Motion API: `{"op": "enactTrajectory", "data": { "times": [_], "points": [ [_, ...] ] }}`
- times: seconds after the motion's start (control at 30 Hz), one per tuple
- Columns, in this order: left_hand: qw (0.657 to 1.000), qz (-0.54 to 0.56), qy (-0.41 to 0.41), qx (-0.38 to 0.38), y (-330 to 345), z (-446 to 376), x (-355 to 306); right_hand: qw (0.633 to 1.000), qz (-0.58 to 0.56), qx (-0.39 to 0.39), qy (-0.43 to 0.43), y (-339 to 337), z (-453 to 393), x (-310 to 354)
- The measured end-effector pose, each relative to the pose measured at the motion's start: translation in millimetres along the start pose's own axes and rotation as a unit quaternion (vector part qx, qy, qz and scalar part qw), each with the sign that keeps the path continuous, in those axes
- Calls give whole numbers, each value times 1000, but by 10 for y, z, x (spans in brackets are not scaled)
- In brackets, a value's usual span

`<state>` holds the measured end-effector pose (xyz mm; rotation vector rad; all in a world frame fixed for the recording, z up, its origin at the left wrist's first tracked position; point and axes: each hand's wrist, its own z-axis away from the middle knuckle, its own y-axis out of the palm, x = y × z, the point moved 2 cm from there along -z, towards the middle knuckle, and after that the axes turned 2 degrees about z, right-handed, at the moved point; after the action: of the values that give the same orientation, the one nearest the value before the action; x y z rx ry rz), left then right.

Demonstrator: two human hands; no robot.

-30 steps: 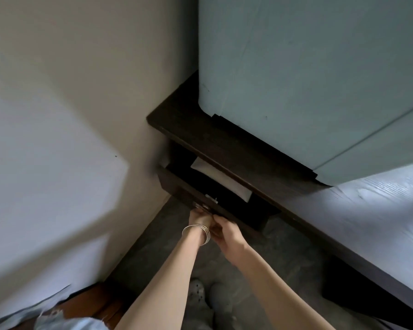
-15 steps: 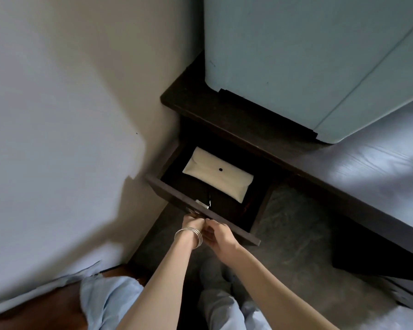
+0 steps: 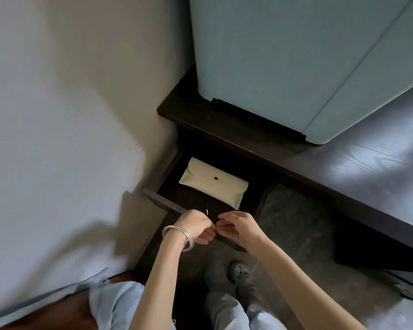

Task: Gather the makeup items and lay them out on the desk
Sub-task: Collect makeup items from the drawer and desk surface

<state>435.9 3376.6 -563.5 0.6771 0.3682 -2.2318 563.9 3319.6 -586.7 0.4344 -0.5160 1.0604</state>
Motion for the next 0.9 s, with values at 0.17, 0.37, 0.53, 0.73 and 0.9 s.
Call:
{"op": "enactTrajectory", "data": {
  "times": [0.17, 0.37, 0.53, 0.73, 0.9],
  "points": [
    [991, -9, 38, -127, -29, -518, -438, 988, 123, -90, -24, -62, -514, 65],
    [939, -315, -44, -134, -108, -1081, -327, 904, 419, -77, -23, 216, -1103, -71],
    [928, -352, -59, -107, -93, -1291, -263, 895, 429, -120, -17, 381, -1370, -153],
    [946, -292, -73, -121, -67, -1352, -194, 866, 483, -128, -21, 393, -1398, -169],
    [940, -312, -86, -108, -13, -1275, -231, 828, 549, -110, -27, 349, -1375, -106]
  ]
}}
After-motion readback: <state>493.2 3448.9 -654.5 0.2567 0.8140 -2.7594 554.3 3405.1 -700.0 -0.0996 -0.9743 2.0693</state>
